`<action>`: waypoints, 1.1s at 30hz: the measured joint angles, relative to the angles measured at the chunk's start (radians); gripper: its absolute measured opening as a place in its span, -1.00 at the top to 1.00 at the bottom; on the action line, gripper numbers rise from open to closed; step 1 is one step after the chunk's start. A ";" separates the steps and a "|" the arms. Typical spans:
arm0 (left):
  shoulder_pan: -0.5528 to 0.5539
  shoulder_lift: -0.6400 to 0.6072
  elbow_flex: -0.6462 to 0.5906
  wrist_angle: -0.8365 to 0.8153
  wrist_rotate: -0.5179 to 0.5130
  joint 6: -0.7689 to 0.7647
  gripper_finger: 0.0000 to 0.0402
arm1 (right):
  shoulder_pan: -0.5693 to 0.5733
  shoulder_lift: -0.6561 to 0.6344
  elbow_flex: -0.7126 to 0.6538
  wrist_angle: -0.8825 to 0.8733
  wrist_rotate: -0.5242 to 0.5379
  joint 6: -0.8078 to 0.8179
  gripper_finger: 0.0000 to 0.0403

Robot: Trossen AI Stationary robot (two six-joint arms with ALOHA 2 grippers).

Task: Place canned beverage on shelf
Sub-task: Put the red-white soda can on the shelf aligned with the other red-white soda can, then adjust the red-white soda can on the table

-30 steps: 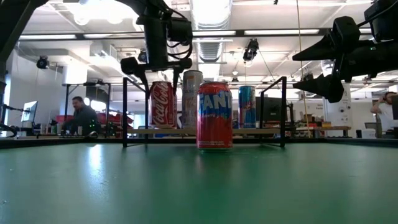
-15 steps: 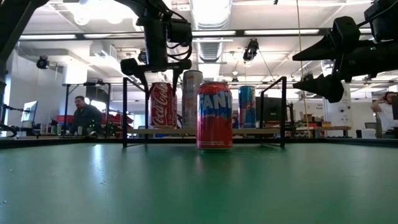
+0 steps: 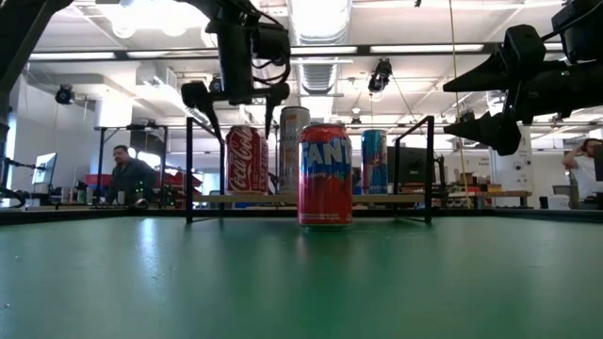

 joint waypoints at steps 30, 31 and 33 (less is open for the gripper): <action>-0.764 0.012 0.227 -0.344 -0.159 -0.978 -0.99 | 0.000 0.000 0.000 0.000 0.000 0.000 -0.99; -0.762 0.017 0.228 -0.342 -0.163 -0.965 -0.99 | 0.000 0.000 0.000 0.000 0.000 0.000 -0.99; -0.745 0.035 0.229 -0.316 -0.166 -0.898 -0.99 | 0.000 0.000 0.000 0.000 0.000 0.000 -0.99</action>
